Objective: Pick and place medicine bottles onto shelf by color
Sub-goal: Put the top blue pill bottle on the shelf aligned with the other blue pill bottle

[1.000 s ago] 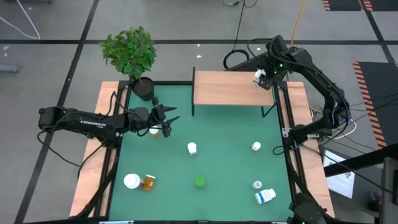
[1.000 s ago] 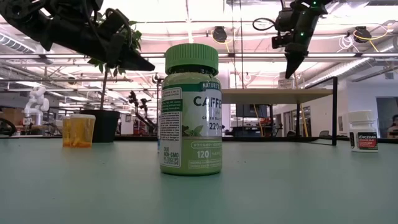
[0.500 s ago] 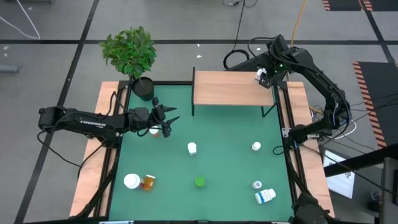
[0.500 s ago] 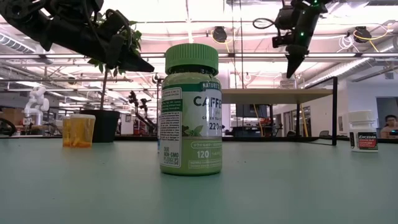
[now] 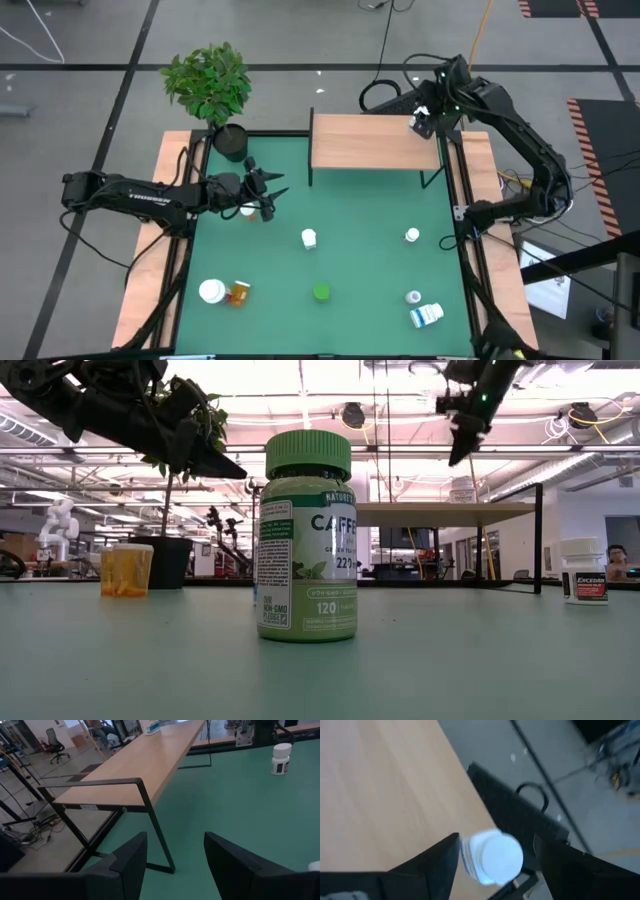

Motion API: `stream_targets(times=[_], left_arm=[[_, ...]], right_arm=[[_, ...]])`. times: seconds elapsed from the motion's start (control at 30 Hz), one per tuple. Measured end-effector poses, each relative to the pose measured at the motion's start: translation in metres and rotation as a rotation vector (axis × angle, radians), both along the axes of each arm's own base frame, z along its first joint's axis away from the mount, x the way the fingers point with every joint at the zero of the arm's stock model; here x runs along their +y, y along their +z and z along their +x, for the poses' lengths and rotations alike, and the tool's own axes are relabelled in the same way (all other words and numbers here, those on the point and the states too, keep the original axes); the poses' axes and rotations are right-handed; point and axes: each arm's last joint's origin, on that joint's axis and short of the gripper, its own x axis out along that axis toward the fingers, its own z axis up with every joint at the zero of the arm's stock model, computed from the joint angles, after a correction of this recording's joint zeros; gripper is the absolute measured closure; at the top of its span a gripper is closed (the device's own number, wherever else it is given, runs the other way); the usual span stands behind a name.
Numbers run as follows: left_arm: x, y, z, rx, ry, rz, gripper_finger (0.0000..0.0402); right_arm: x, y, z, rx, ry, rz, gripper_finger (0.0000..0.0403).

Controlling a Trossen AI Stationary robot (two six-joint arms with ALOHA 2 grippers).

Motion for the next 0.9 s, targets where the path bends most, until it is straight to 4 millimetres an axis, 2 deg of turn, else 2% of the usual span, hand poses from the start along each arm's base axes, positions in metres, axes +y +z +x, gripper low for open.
stream_targets(times=[0.13, 0.2, 0.3, 0.57, 0.73, 0.9], left_arm=[[-0.002, 0.000, 0.000, -0.007, -0.007, -0.014, 0.0201], [-0.004, 0.001, 0.001, -0.017, -0.016, -0.012, 0.0201], [-0.007, 0.002, 0.001, -0.017, -0.033, 0.003, 0.0201], [-0.010, 0.002, 0.002, 0.002, -0.061, 0.052, 0.0201], [-0.010, 0.001, 0.002, 0.009, -0.064, 0.058, 0.0201], [-0.010, 0.002, 0.002, 0.000, -0.063, 0.051, 0.0201]], right_arm=[[0.026, 0.014, 0.003, -0.066, 0.037, -0.034, 0.0167], [0.042, 0.015, 0.005, -0.095, 0.057, -0.017, 0.0171], [0.069, 0.001, 0.008, -0.117, 0.090, 0.048, 0.0176], [0.140, -0.051, 0.010, -0.139, 0.120, 0.190, 0.0179], [0.175, -0.064, 0.013, -0.164, 0.129, 0.242, 0.0179], [0.209, -0.063, 0.034, -0.229, 0.267, 0.208, 0.0179]])
